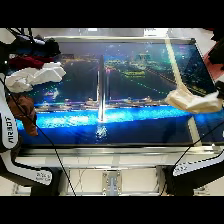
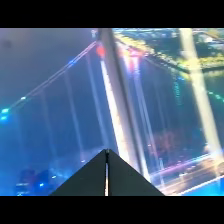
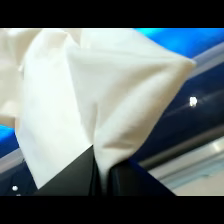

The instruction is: Fold the shirts.

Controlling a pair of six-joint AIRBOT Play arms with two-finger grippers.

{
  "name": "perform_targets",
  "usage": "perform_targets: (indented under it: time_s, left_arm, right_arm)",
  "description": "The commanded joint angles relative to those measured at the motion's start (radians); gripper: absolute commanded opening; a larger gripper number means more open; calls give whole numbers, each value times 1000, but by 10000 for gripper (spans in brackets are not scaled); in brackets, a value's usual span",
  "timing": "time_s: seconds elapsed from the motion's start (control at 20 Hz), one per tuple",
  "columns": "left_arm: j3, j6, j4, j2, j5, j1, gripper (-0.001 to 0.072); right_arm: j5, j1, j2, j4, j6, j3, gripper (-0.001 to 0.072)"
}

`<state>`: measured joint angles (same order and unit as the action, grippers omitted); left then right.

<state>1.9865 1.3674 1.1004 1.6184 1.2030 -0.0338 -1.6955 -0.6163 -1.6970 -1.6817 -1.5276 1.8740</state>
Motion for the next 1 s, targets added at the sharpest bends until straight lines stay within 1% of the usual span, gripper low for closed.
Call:
perform_targets:
  time_s: [0.0,0.05,0.1,0.15,0.2,0.3,0.45,0.5,0.55,0.6,0.65,0.7,0.75,0.8,0.85,0.9,0.95]
  left_arm:
    - [0,-7,-97,-1,-3,11,18]
    - [0,-7,-98,-1,-7,18,17]
    - [0,-6,-98,-1,-12,30,17]
    - [0,-6,-98,-1,-17,42,17]
    - [0,-6,-98,-1,-24,54,17]
    - [0,-6,-98,-1,-31,74,17]
    - [0,-6,-99,-1,-30,79,17]
    - [0,-5,-98,-1,-30,79,17]
    - [0,-3,-99,-1,-31,79,18]
    - [0,-3,-98,-1,-31,79,17]
    - [0,0,-98,-1,-30,79,18]
    - [0,18,-98,-1,-27,79,18]
    - [0,43,-98,-1,-17,79,18]
    - [0,66,-99,-1,8,79,18]
    - [0,69,-98,-1,34,79,18]
    - [0,68,-98,-1,52,79,18]
    - [0,68,-98,-1,54,79,18]
  right_arm:
    - [-96,-149,13,-234,5,-161,27]
    - [-112,-170,13,-254,10,-225,29]
    - [-132,-185,13,-253,13,-282,70]
    - [-143,-193,15,-253,13,-340,214]
    - [-144,-196,21,-253,13,-385,326]
    - [-144,-185,43,-250,4,-426,343]
    - [-133,-143,100,-242,10,-366,345]
    - [-102,-121,119,-154,0,-324,345]
    - [-39,-103,145,29,2,-298,344]
    - [71,-76,177,291,3,-292,343]
    - [179,-38,195,546,29,-292,343]
    - [280,22,201,803,105,-292,341]
    - [357,103,201,980,201,-293,341]
    - [422,194,201,1046,278,-293,340]
    - [483,295,200,1041,328,-293,341]
    - [542,406,199,990,374,-301,342]
    - [599,518,198,913,395,-318,341]
